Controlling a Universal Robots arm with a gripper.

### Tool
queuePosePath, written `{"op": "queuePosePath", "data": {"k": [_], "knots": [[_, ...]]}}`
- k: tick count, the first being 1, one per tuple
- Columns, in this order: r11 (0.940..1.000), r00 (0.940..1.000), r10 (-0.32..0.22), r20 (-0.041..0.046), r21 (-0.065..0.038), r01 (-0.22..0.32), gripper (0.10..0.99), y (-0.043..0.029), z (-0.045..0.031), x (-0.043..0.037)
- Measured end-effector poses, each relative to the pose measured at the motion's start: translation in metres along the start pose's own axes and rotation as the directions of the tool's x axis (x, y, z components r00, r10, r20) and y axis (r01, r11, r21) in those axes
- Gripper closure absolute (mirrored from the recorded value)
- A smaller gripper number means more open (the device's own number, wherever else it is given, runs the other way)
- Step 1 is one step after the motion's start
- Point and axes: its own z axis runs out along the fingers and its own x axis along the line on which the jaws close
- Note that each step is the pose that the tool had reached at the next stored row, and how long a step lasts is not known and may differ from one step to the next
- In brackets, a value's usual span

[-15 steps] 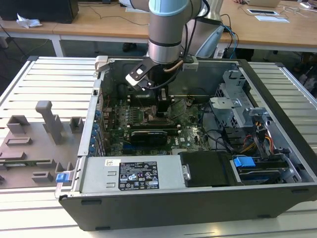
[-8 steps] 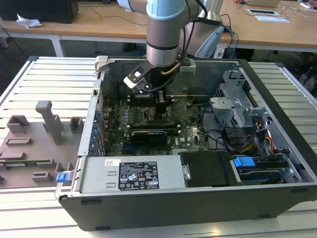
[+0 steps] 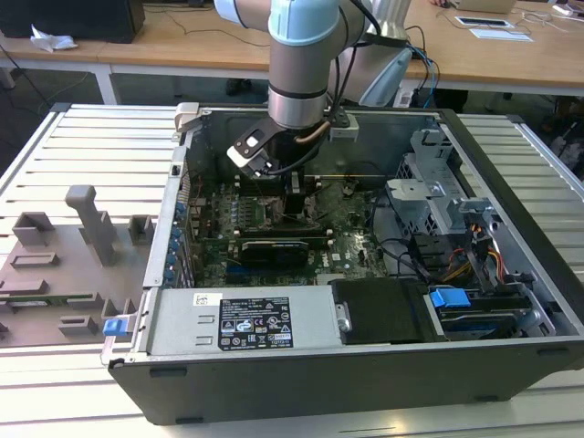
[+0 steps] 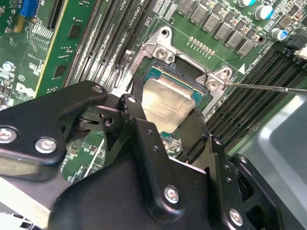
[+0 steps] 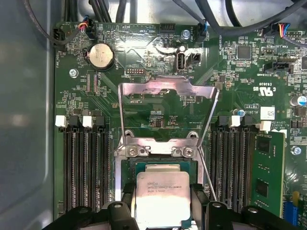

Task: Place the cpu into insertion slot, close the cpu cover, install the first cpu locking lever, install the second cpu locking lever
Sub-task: 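Place the cpu into insertion slot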

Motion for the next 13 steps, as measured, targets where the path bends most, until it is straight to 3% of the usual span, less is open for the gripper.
{"op": "queuePosePath", "data": {"k": [13], "knots": [[1.0000, 1.0000, 0.000, -0.0003, 0.000, 0.000, 0.533, 0.0006, 0.0021, 0.0002]]}}
